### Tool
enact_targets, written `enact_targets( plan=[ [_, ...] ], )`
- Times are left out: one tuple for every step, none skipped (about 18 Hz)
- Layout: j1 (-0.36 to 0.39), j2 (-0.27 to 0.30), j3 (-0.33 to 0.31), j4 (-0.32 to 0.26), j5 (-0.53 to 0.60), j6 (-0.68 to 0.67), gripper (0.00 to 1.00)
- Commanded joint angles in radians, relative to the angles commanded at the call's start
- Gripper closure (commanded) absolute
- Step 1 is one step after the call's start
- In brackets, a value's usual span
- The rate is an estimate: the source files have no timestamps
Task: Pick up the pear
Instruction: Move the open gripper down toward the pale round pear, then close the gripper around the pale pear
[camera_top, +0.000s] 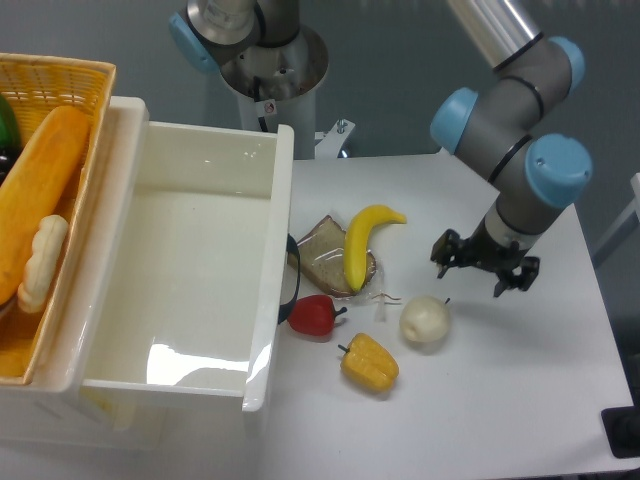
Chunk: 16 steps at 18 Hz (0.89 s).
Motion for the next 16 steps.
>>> enact_targets(
  plan=[
    [-0.009,-0.002,0.0,0.0,-0.003,0.0,0.0],
    [-0.014,-0.002,0.0,-0.002,-0.008,0.0,0.0],
    [-0.022,-0.003,-0.002,-0.002,-0.011,-0.002,0.0],
    [-0.025,-0.003,0.0,-0.002,-0.012,-0.003,0.0],
    [-0.026,-0.003,-0.002,-0.002,-0.014,-0.011,0.0],
    [-0.029,-0.003,-0.003,-0.002,-0.015,-0.015,0.0],
    [-0.037,-0.011,-0.002,-0.002,-0.018,-0.015,0.0],
    [-0.04,-0.021,0.002,0.0,-0.018,-0.017,0.0],
    [-0.045,-0.032,0.008,0.0,-0.017,-0.017,0.0],
    [-0.048,-0.038,0.009,0.0,-0.017,-0.018,0.0],
    [-0.051,-0.041,0.009,0.0,-0.017,-0.026,0.0],
    [-0.055,-0.044,0.011,0.0,-0.017,-0.04,0.0],
    [-0.058,-0.057,0.018,0.0,-0.015,-0.044,0.0],
    [-0.06,-0.064,0.026,0.0,-0.015,-0.046,0.0],
    [-0.06,-0.072,0.034,0.0,-0.014,-0.046,0.0],
    [-0.063,-0.081,0.04,0.0,-0.012,-0.051,0.0]
  ],
)
